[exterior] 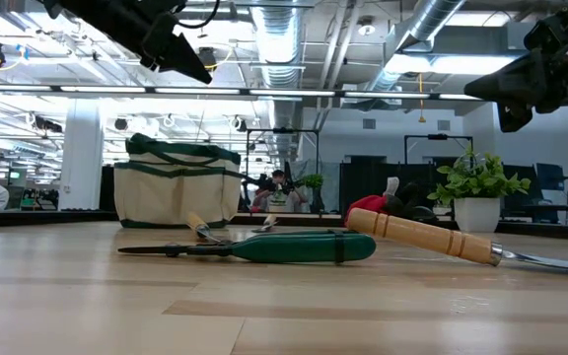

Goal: Pick & Place Garden tools in Gardening bag
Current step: Put the red gloves into the yellow gardening bag

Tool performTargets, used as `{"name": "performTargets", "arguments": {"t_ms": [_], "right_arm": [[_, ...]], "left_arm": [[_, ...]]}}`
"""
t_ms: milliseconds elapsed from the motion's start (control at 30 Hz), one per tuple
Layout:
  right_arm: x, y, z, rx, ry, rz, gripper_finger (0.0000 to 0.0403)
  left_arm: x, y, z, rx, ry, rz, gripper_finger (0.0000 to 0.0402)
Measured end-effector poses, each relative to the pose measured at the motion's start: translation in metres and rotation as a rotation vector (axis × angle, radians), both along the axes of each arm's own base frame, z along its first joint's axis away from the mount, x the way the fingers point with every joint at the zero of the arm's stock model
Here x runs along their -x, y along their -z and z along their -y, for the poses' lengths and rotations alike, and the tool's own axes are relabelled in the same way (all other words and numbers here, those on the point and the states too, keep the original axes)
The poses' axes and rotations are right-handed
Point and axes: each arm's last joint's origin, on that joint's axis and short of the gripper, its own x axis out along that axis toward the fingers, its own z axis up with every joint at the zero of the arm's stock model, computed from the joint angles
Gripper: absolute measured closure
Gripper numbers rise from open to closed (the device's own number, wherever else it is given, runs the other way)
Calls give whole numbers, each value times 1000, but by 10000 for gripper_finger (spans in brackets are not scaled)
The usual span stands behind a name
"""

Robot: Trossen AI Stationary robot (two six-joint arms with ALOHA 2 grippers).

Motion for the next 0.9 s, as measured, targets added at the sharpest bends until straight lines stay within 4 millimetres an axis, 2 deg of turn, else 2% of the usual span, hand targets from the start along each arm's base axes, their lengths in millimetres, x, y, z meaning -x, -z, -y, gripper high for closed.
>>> {"name": "performTargets", "arguments": {"t_ms": [900], "right_arm": [[0,-1,0,-37,18,26,403]], "left_arm": [[-1,-1,0,36,-17,40,393]]}}
